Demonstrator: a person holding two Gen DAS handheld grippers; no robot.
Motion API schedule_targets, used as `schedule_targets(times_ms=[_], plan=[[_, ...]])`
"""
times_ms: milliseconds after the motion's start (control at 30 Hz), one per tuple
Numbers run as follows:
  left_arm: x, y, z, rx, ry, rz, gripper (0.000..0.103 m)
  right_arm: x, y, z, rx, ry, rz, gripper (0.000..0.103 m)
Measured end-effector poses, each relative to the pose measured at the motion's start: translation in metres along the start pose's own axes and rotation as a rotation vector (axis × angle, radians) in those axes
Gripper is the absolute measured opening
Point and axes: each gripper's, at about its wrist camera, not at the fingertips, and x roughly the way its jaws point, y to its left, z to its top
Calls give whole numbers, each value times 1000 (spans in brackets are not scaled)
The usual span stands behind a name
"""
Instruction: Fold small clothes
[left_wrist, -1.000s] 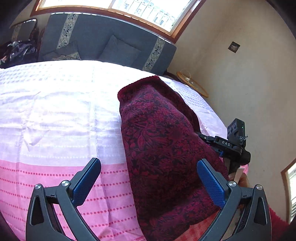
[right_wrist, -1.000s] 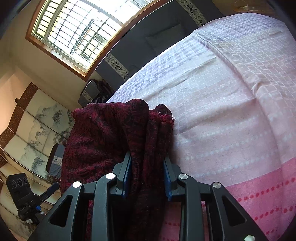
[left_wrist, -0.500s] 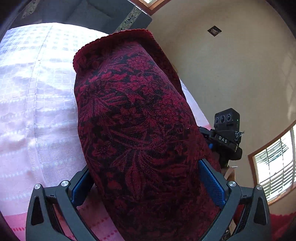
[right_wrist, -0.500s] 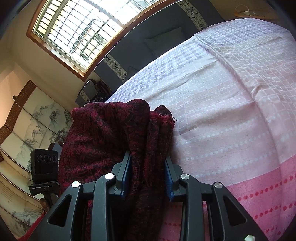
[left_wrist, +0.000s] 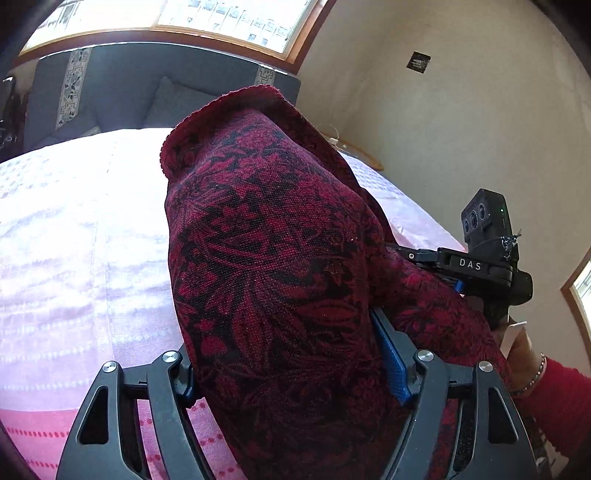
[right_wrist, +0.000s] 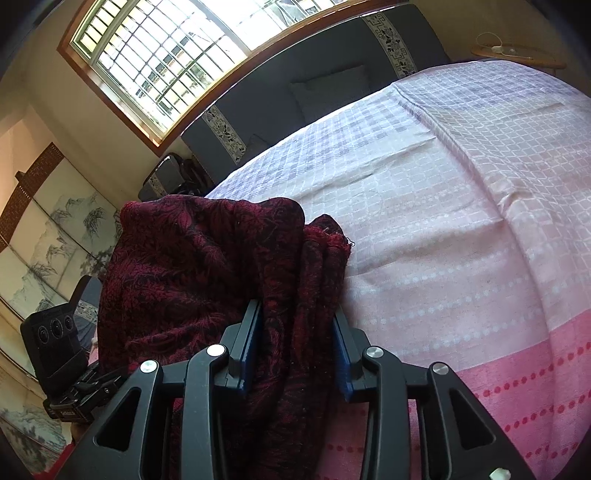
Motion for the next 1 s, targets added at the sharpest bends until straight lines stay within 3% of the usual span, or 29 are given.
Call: schedule_targets(times_ms=[367,1000], plan=[[0,-2,-1,-1,-3,2,74,-2,9,-1,-47,-20,-47,32],[-13,-8,-13,20,-26,61,71,-12,15,3,13,-10,-35,27]])
